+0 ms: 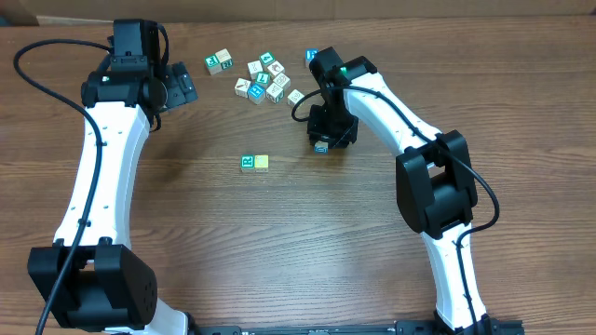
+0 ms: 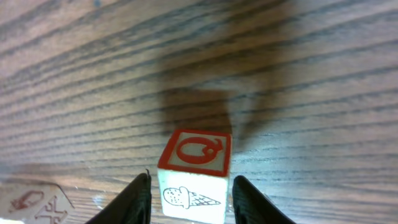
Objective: Form a horizontal line
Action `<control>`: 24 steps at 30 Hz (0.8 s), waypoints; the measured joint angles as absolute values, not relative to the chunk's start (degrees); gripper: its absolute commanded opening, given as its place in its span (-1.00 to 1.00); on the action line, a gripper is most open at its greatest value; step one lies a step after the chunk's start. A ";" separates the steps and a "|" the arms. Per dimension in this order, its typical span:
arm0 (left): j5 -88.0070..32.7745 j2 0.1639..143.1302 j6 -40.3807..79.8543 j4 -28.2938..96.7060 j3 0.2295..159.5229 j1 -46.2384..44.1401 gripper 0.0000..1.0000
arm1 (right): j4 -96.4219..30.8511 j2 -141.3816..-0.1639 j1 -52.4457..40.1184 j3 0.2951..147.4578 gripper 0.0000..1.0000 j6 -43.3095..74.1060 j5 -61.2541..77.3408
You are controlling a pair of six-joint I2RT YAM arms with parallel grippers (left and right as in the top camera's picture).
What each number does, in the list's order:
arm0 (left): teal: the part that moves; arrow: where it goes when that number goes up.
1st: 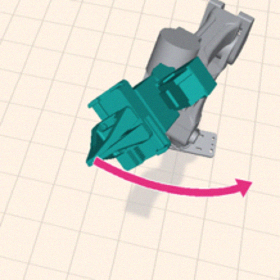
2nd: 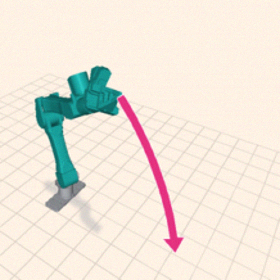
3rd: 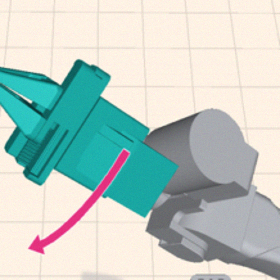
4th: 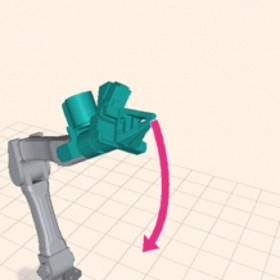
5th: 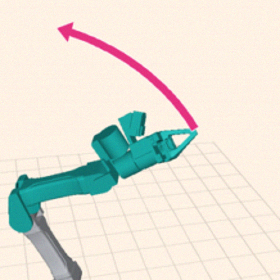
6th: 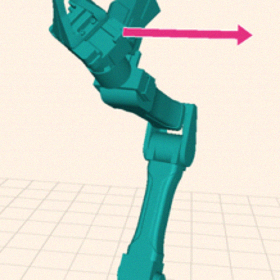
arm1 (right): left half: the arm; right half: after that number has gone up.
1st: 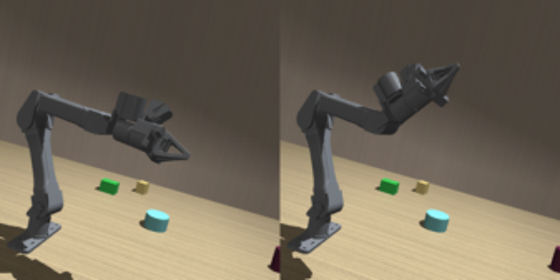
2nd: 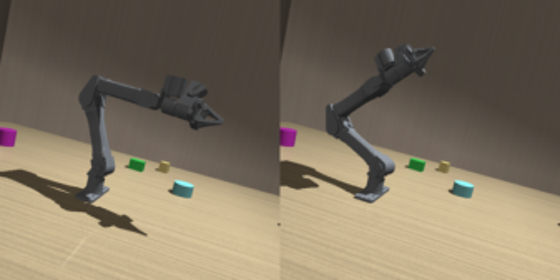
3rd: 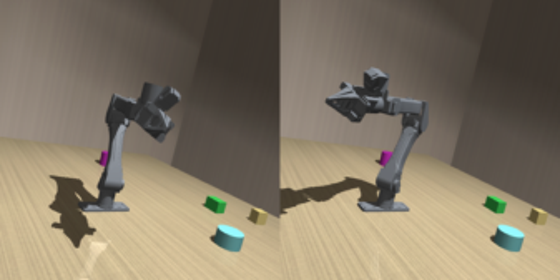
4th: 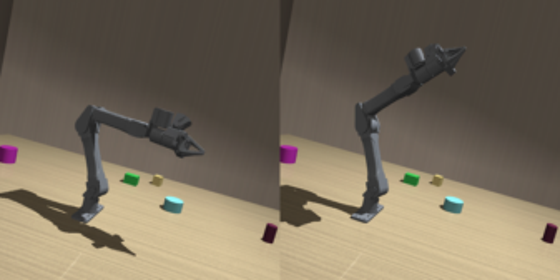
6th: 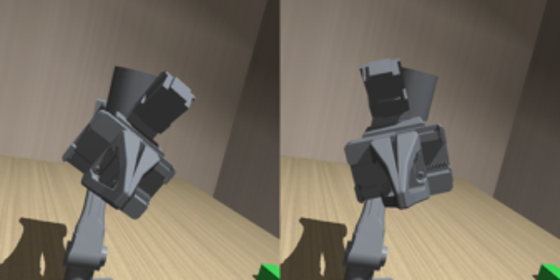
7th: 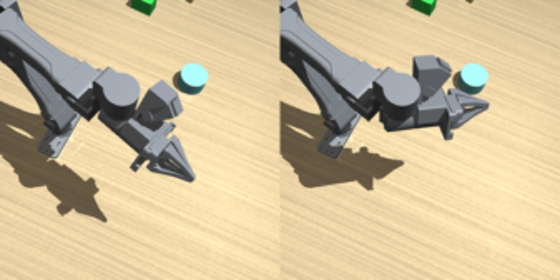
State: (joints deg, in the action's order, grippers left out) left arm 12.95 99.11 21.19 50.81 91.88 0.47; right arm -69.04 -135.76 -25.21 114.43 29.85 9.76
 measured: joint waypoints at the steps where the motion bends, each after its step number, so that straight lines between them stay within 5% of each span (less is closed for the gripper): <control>1: 12.95 99.11 21.17 50.81 91.88 0.47 0.99 | -68.99 -135.76 -25.21 114.43 0.53 29.98 10.00; 3: 12.95 99.11 21.17 50.83 91.88 0.47 0.99 | -69.12 -135.76 -25.21 114.43 0.68 29.85 10.11; 11: 12.93 99.11 21.19 50.81 91.88 0.47 0.99 | -69.71 -135.74 -25.21 114.63 0.71 29.95 9.50; 15: 12.95 99.11 21.17 50.81 91.88 0.47 0.99 | -69.91 -134.45 -25.21 115.50 1.00 29.80 7.49; 24: 12.95 99.11 21.17 50.81 91.88 0.47 0.99 | -70.43 -126.67 -25.21 117.03 1.00 29.95 3.55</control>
State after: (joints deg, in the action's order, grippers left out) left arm 12.95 99.11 21.17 50.81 91.88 0.47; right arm -70.43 -126.67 -25.21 117.03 29.95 3.55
